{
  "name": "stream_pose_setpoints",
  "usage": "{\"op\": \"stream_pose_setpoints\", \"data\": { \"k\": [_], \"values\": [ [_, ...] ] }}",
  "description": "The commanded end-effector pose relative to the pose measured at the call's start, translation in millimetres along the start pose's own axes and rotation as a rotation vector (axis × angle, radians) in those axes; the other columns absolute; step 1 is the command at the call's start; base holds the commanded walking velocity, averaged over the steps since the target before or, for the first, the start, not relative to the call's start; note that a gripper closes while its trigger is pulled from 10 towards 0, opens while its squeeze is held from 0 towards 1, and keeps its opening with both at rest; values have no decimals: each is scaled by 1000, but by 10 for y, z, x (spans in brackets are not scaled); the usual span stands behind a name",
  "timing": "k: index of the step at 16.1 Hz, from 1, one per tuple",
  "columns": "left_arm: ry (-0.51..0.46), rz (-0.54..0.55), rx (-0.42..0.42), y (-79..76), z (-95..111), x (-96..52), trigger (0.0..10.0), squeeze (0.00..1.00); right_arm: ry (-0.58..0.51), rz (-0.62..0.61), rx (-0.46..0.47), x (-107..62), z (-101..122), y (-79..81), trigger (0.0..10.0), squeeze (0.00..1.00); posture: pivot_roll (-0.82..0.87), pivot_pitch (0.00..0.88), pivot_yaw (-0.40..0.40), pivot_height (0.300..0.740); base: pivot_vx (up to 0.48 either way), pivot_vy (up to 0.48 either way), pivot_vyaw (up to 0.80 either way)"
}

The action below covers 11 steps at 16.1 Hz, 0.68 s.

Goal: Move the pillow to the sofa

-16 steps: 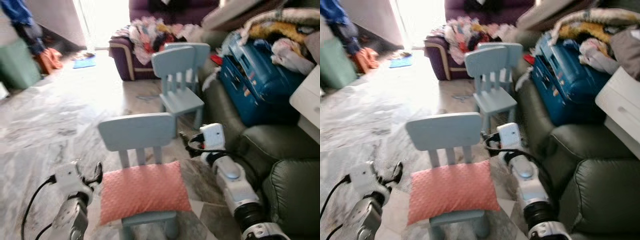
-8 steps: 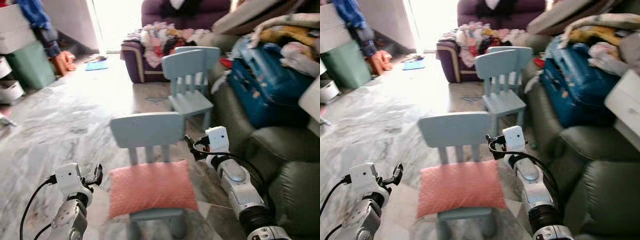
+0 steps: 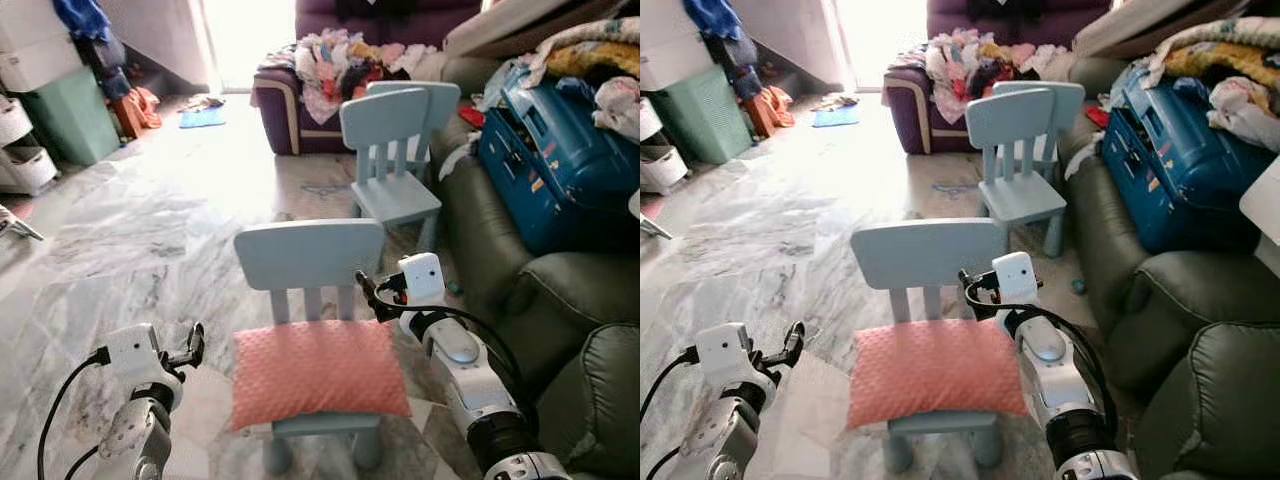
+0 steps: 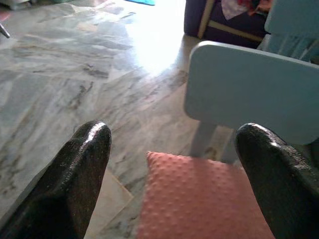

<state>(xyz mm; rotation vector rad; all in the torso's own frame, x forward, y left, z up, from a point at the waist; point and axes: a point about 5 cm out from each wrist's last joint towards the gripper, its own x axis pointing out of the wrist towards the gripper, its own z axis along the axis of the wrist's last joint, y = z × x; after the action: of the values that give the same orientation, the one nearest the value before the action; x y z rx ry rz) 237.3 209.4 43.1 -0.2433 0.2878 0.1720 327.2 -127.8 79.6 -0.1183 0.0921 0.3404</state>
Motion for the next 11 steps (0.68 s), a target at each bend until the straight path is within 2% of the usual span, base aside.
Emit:
{"op": "stream_pose_setpoints", "data": {
  "k": [1,7,8,11],
  "values": [
    [-27,3,6,14,66,3,10000,0,-23,-2,2,21,67,10,10000,0,-160,25,67,740,330,349,0],
    [-20,11,0,13,44,4,10000,0,-22,-3,0,16,65,5,10000,0,-163,27,69,740,324,343,0],
    [19,9,-5,-10,0,10,10000,0,-22,-3,0,15,63,3,10000,0,-163,27,69,740,0,0,0],
    [14,0,-1,-23,-18,3,10000,0,-21,-1,-2,16,63,6,10000,0,-162,24,66,740,0,0,0]
  ]
}}
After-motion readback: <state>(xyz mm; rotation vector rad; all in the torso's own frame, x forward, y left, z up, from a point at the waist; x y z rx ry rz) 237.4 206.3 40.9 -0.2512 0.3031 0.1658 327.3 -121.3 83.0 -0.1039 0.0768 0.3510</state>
